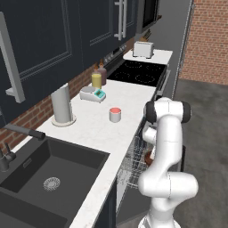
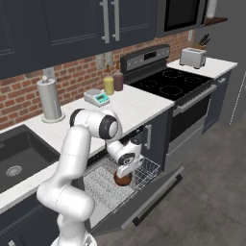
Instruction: Pick up the cup and bowl from the counter, place them in the dishwasher, and close the dishwasher door.
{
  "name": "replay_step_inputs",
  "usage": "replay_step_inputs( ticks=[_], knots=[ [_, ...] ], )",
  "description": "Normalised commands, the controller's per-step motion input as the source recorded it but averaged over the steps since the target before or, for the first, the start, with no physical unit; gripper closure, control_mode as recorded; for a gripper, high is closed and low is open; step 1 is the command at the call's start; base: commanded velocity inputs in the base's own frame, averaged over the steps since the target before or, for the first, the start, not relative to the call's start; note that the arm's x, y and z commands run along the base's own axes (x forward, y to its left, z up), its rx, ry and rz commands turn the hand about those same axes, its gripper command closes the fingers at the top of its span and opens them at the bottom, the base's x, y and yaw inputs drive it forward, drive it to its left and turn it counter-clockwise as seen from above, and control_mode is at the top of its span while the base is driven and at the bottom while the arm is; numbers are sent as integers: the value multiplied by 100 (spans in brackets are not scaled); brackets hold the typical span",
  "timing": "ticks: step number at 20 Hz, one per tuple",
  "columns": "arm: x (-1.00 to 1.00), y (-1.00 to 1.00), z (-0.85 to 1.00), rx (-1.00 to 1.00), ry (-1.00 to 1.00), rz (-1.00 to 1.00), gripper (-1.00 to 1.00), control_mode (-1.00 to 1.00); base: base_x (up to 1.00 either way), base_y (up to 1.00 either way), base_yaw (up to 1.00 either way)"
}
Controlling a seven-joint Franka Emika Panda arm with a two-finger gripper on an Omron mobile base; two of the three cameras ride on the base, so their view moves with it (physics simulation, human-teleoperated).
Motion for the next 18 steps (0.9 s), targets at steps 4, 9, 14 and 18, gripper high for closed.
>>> replay_step_inputs(
  ticks=[4, 9, 14, 18],
  knots=[
    [3, 0, -15, 8, -4, 0, 100, -100, 0, 0, 0],
    [0, 0, -6, 9, -1, 0, 100, -100, 0, 0, 0],
    [8, 0, -4, 6, -1, 0, 100, -100, 0, 0, 0],
    [24, 0, -15, 3, -3, 0, 100, -100, 0, 0, 0]
  ],
)
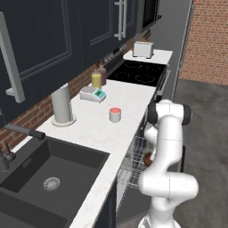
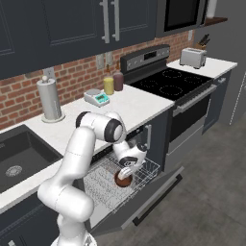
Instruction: Pick up the cup and bowl from the counter, place them in the dishwasher, and close the dishwasher door.
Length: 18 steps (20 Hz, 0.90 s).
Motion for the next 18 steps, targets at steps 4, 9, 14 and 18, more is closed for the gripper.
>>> replay_step_inputs(
  ticks=[4, 9, 14, 18],
  knots=[
    [28, 0, -29, 0, -4, 0, 100, -100, 0, 0, 0],
    [21, 0, -34, 0, -4, 0, 100, -100, 0, 0, 0],
    [20, 0, -25, 0, -2, 0, 100, -100, 0, 0, 0],
    [20, 0, -24, 0, -1, 0, 100, -100, 0, 0, 0]
  ],
)
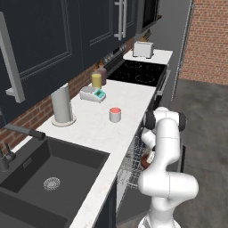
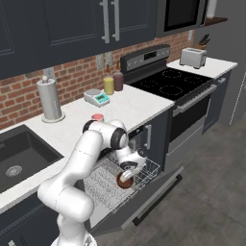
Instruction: Pick up the cup and bowl from the counter, place them in the dishwasher, and close the dishwasher door.
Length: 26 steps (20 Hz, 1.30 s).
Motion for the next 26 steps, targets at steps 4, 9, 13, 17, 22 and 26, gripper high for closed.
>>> replay_step_inputs(
  ticks=[4, 9, 13, 17, 22, 26],
  knots=[
    [25, 1, -26, 0, -1, 0, 100, -100, 0, 0, 0],
    [22, 1, -28, 0, -1, 0, 100, -100, 0, 0, 0],
    [15, 0, -21, 0, -1, 0, 100, -100, 0, 0, 0],
    [11, 0, -12, 0, 0, 0, 100, -100, 0, 0, 0],
    [-12, 0, 1, 0, -1, 0, -100, -100, 0, 0, 0],
    [-57, -11, 28, 0, -2, 0, -100, -100, 0, 0, 0]
  ],
)
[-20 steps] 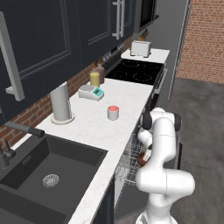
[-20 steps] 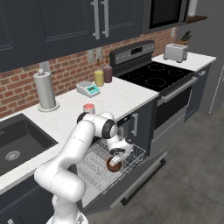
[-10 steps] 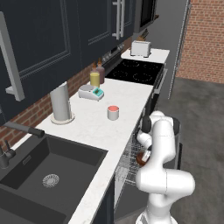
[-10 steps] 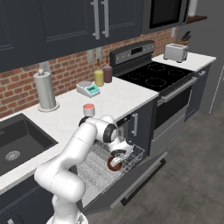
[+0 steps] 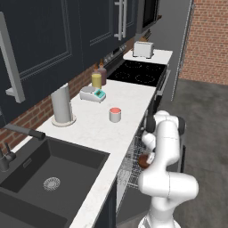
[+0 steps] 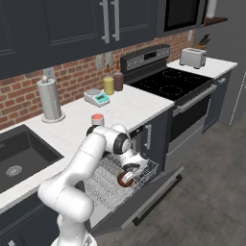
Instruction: Pick up the cup and bowl from the counter, place them in the dishwasher, and close the dishwasher door.
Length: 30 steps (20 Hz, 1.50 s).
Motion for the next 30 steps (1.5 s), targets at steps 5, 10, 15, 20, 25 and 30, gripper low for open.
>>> replay_step_inputs(
  ticks=[5, 10, 15, 20, 25, 30],
  knots=[
    [-56, -15, 50, 0, -9, 0, -100, -100, 0, 0, 0],
    [-52, -4, 68, 0, -12, 0, -100, -100, 0, 0, 0],
    [-60, 0, 82, 0, -16, 0, -100, -100, 0, 0, 0],
    [-30, 2, 99, 0, -14, 0, -100, -100, 0, 0, 0],
    [-25, 0, 100, -1, -3, 0, -100, -100, 0, 0, 0],
    [-9, 0, 100, -1, 0, 0, -100, -100, 0, 0, 0]
  ],
)
